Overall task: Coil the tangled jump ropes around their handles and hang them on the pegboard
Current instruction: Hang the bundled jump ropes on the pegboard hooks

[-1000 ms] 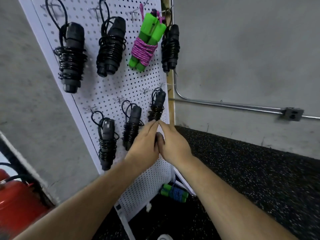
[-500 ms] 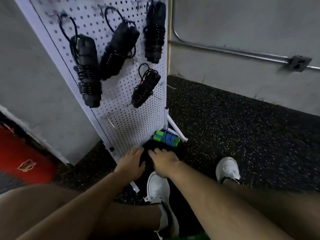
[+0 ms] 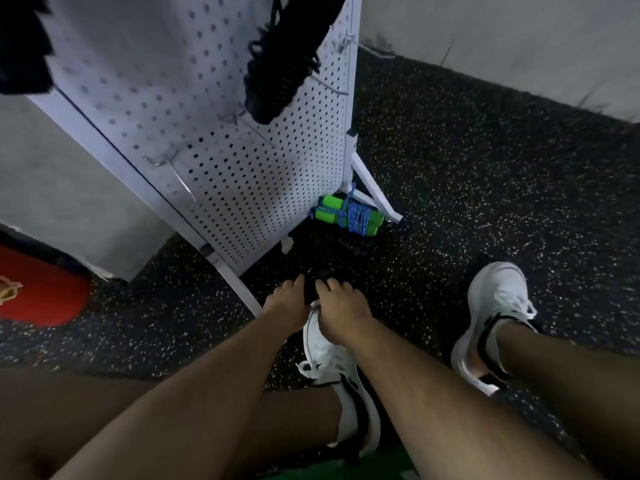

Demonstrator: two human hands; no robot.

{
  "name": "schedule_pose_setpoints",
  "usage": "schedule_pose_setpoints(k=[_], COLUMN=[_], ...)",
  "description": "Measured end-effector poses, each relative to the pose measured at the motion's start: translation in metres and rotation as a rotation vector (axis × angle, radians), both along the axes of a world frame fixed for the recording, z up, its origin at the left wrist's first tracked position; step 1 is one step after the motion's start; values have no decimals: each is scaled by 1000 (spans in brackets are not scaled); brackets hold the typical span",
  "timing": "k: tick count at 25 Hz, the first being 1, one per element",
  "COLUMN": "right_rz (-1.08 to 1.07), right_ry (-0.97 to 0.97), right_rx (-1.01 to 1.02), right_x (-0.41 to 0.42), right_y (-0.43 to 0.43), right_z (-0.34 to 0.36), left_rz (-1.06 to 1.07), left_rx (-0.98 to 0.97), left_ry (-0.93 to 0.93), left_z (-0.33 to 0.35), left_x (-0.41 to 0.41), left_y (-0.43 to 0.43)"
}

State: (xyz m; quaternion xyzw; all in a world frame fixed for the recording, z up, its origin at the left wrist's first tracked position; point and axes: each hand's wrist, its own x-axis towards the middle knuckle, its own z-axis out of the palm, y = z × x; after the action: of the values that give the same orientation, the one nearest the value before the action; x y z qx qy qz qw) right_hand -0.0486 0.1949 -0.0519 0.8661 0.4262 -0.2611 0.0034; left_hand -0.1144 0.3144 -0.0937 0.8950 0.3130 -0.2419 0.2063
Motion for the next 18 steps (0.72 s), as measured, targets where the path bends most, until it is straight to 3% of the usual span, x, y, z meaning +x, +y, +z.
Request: schedule_pose_setpoints(k=[3,9,14,18], right_rz=[-15,-20,-224,-433], right_ry=[3,-56,9,161], right_rx=[26,62,217,546], right_x=[4,13,36,40], right_y=[-2,-9,-20,-42], right_z=[-4,15,93,192], left_rz=[42,54,185,150], left_rx=[-21,-22,-176,-240], left_ry=[4,-188,-564,-770], left_z=[-12,10,101,193], left_x=[10,8,7,7], left_y=[5,13,-14,-31])
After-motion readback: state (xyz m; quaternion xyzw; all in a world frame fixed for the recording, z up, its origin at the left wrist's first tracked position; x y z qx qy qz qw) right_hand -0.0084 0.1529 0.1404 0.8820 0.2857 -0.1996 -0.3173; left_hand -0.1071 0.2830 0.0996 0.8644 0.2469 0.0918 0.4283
